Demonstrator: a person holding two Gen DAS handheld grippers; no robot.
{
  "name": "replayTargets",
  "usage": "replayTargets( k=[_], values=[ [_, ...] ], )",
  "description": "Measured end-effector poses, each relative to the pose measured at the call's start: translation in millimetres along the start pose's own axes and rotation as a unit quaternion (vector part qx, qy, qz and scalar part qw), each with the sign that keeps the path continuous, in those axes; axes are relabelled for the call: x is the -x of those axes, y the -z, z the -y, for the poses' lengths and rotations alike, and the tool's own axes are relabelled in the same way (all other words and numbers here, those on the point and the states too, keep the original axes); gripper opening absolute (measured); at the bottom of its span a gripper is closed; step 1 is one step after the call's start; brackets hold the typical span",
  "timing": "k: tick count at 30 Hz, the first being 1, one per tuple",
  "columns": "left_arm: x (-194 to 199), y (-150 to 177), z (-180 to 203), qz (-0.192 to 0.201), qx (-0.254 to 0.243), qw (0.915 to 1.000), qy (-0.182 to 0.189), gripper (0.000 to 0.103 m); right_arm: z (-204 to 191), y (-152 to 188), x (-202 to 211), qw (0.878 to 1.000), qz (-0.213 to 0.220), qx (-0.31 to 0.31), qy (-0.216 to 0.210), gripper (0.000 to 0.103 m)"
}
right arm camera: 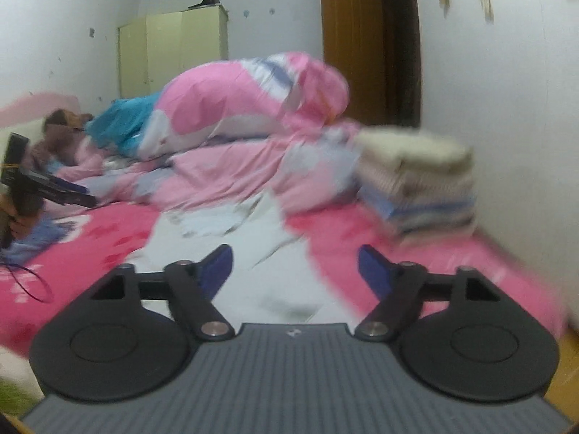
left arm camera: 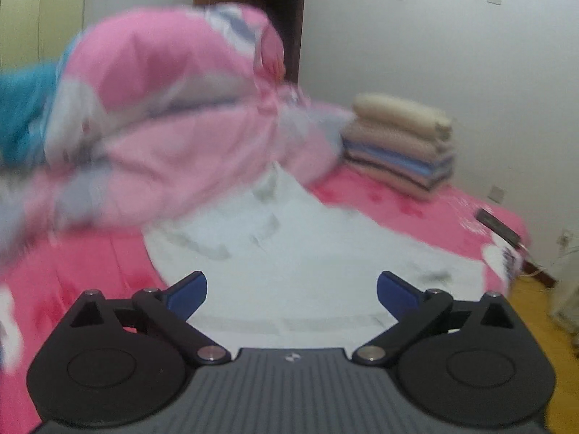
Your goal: Fold clothes
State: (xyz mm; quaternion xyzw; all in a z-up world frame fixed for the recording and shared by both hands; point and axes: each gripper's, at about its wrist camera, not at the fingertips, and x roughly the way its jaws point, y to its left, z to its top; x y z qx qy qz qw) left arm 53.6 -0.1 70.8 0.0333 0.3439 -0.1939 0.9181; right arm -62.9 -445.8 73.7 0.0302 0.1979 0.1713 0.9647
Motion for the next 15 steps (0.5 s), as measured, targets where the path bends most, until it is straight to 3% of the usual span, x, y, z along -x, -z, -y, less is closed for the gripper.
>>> replayTargets(
  k=[5, 8, 11, 15],
  values=[
    [-19, 60, 17, -0.051, 0.054, 0.9971, 0.014, 0.101, -26, 79, -22, 0.994, -0.028, -0.09, -0.061, 0.082],
    [-31, 93, 26, -0.078, 0.084, 0.9932, 0.018, 0.101, -37, 110, -42, 0.981, -0.039, -0.171, -0.083, 0.084],
    [-39, 117, 33, -0.089, 0.101, 0.9909, 0.011, 0.101, -46, 127, -56, 0.966, -0.051, -0.235, -0.092, 0.087],
    [-41, 129, 37, -0.079, 0.097, 0.9922, -0.001, 0.101, -62, 135, -70, 0.963, -0.059, -0.251, -0.075, 0.091]
  ],
)
